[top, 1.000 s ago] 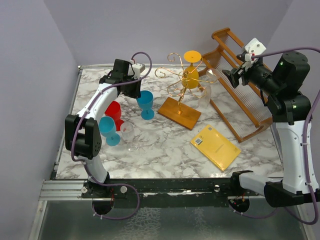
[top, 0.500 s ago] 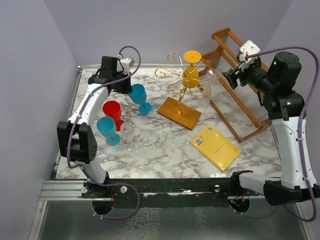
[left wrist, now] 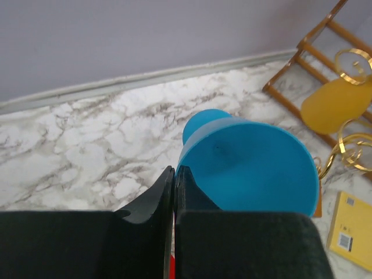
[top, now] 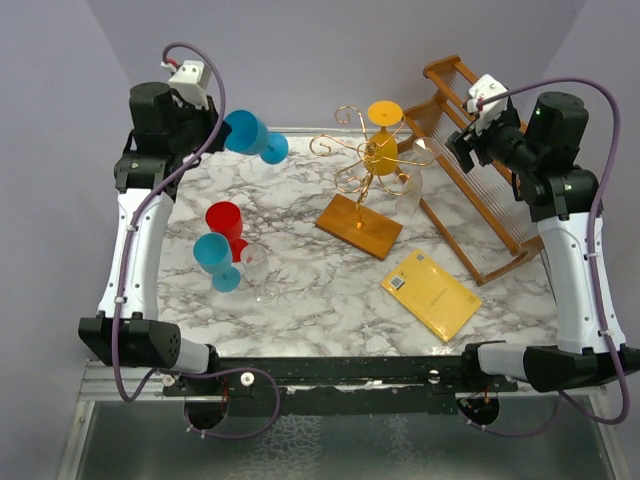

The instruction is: Place the wine glass upside down on the wine glass rack

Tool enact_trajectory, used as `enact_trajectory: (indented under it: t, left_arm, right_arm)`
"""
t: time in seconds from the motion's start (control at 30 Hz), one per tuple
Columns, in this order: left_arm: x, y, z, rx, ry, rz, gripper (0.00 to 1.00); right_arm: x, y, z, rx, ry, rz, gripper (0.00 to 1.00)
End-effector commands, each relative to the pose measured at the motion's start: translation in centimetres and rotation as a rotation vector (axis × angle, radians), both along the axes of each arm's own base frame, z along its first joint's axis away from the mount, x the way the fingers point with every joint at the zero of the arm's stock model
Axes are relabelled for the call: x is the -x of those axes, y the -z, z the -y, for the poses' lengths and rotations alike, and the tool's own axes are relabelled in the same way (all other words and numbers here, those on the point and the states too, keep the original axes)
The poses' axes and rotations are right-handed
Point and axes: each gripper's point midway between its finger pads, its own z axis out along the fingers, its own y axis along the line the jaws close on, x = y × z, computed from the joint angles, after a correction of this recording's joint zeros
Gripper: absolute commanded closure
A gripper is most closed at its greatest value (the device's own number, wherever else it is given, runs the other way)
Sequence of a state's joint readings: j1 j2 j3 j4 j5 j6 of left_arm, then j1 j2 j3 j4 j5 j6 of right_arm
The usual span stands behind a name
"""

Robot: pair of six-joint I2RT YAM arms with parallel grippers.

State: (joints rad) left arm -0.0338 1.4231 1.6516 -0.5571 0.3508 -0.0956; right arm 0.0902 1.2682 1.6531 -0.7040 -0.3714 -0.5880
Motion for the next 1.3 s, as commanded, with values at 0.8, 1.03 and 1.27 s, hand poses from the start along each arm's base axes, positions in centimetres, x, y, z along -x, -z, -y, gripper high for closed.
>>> enact_trajectory:
  t: [0.8,1.03,1.27]
  left_arm:
    - [2.5,-20.9,9.8,0.510,0.267,0.367,1.00]
    - [1.0,-20.7,12.3,0.481,0.304,0.383,1.00]
    - [1.2,-20.5,14.1,0.460,0.355,0.392,1.00]
  right_arm:
    - [-1.0,-9.6,-12.1,-0.659,-0.377,-0.174,0.38]
    - [-2.2,-10.7,-15.0,-0.746,-0.402,-0.181,0.42]
    - [-4.2,-10.6,-16.4,-0.794,-0.327,-0.182,0.50]
